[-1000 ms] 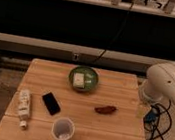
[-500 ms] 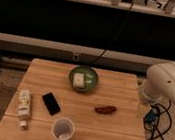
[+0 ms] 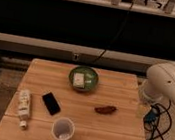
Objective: Drag the pepper across the table
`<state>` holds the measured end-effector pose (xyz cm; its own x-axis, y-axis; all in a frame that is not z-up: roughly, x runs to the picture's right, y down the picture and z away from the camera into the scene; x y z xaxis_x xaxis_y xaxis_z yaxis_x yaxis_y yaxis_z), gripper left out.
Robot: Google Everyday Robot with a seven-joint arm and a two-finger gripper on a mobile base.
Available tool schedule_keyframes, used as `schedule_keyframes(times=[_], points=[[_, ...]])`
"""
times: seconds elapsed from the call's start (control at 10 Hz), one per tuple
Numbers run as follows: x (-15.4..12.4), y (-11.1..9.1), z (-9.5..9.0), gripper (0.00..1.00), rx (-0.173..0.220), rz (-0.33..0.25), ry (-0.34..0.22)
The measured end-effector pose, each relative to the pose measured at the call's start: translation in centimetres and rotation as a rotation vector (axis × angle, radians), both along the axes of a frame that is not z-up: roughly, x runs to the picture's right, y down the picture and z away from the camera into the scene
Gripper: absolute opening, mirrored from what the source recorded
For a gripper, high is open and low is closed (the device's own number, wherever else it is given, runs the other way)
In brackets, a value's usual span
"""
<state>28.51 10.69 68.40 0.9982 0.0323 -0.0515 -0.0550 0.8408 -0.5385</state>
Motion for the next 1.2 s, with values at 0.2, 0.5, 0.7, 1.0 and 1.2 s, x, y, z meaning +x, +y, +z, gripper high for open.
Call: schedule_keyframes(times=[0.2, 0.5, 0.7, 1.0, 1.2], points=[[0.0, 0.0, 0.0, 0.8, 0.0, 0.0, 0.0], [0.0, 0.0, 0.0, 0.8, 0.0, -0.002, 0.0], [-1.0, 0.6, 1.0, 0.8, -0.005, -0.038, -0.006], [-4.0, 1.7, 3.1, 0.8, -0.015, -0.114, -0.025], [-4.6, 2.2, 3.9, 0.8, -0.02, -0.169, -0.035]])
